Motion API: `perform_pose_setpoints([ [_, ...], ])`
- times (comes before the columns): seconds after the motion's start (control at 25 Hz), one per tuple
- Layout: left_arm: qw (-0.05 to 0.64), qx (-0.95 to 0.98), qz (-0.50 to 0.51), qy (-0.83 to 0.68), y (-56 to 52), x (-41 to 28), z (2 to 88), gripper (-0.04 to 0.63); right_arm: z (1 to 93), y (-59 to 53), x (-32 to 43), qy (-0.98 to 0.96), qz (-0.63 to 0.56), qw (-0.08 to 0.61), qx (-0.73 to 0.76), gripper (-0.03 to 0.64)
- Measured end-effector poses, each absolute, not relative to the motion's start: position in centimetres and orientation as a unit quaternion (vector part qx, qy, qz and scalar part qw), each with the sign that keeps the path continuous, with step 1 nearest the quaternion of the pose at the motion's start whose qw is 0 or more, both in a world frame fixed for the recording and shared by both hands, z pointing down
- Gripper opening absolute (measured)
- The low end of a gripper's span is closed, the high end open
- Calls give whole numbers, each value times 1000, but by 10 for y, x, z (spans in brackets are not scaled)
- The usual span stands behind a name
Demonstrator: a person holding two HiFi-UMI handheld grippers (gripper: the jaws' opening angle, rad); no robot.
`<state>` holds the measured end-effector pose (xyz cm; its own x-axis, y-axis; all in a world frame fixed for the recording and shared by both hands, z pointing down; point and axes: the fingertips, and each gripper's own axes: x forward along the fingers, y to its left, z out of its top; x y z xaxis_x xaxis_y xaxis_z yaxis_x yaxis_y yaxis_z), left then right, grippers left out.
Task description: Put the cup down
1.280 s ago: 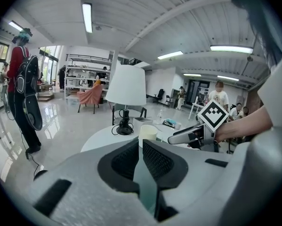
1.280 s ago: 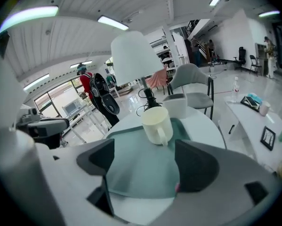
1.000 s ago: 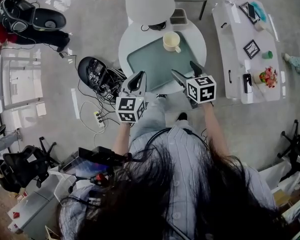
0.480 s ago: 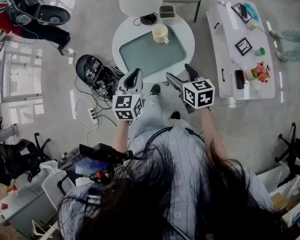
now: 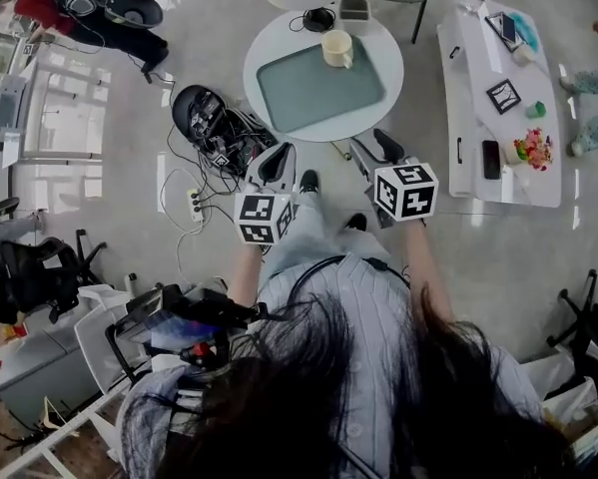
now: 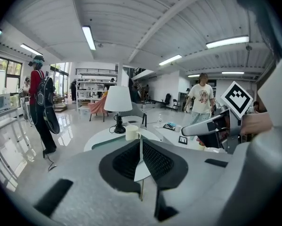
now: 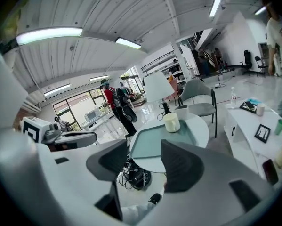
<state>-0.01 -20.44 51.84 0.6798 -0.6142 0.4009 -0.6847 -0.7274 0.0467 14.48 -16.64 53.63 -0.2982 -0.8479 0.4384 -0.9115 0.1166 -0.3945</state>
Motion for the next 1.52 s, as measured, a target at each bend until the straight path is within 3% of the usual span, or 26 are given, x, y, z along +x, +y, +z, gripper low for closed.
perform_pose_setpoints([
  [0.6,89,917,201,-334,-189,-29,518,23,540,-160,121,-734,325,26,597,141],
  [1.52,95,941,193,-260,-163,-164,526,23,518,-127,-28,-682,318,13,659,94],
])
